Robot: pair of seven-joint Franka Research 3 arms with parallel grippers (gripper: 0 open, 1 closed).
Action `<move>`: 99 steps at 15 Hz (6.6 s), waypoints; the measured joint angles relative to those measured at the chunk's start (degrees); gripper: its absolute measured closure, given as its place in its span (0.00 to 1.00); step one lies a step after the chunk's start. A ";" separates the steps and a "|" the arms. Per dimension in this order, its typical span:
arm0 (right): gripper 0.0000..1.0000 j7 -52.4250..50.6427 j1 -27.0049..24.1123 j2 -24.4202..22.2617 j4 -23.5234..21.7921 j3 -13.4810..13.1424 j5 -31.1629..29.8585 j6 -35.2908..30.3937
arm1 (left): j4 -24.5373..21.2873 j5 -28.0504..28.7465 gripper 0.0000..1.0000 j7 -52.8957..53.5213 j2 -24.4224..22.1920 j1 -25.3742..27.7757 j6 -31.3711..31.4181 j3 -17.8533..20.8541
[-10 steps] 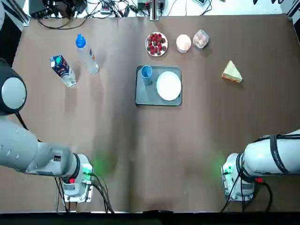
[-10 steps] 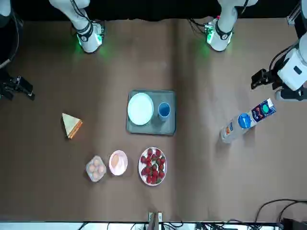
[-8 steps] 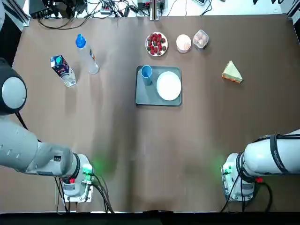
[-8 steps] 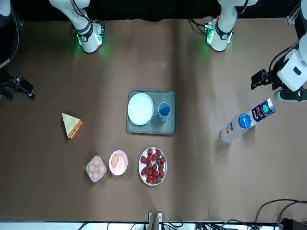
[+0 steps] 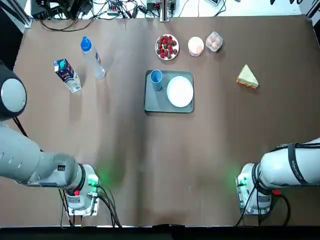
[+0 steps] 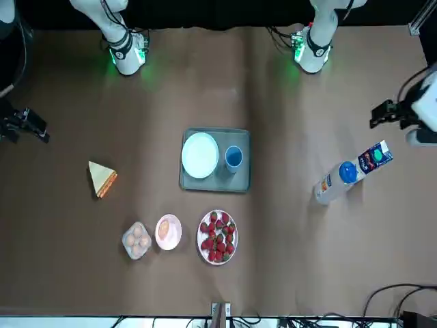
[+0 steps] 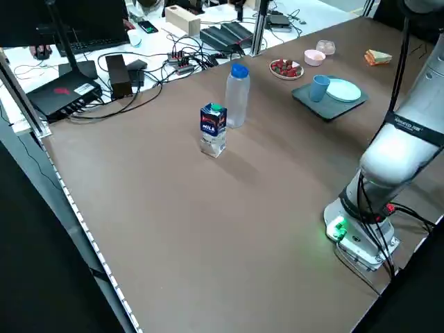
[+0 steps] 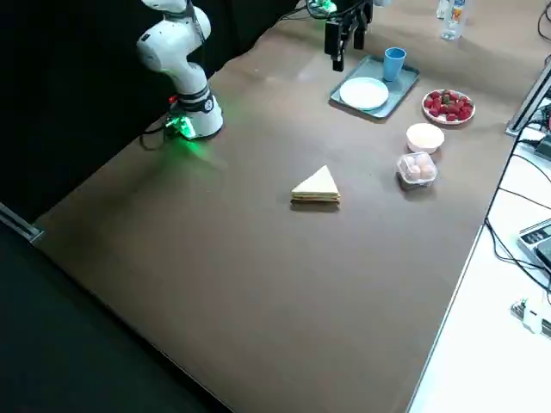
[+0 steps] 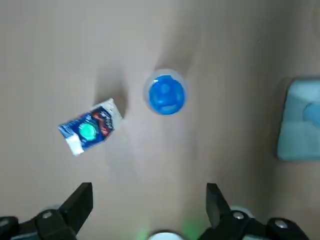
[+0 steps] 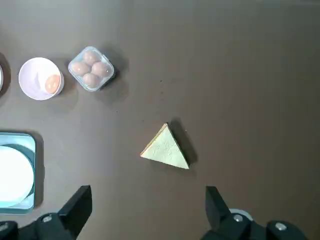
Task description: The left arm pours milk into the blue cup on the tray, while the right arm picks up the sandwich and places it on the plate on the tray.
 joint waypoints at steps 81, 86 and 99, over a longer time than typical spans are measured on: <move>0.78 13.28 31.37 37.20 2.36 2.04 27.78 10.66 | -19.25 -52.85 0.00 151.07 35.97 47.68 8.83 -4.84; 0.49 13.28 31.61 37.51 2.40 2.03 27.79 10.64 | -19.82 -53.24 0.00 151.02 35.97 47.49 10.79 -6.56; 0.10 12.84 13.43 26.12 7.25 -0.65 26.22 1.12 | -23.69 -63.14 0.44 150.66 35.88 47.48 16.94 -10.09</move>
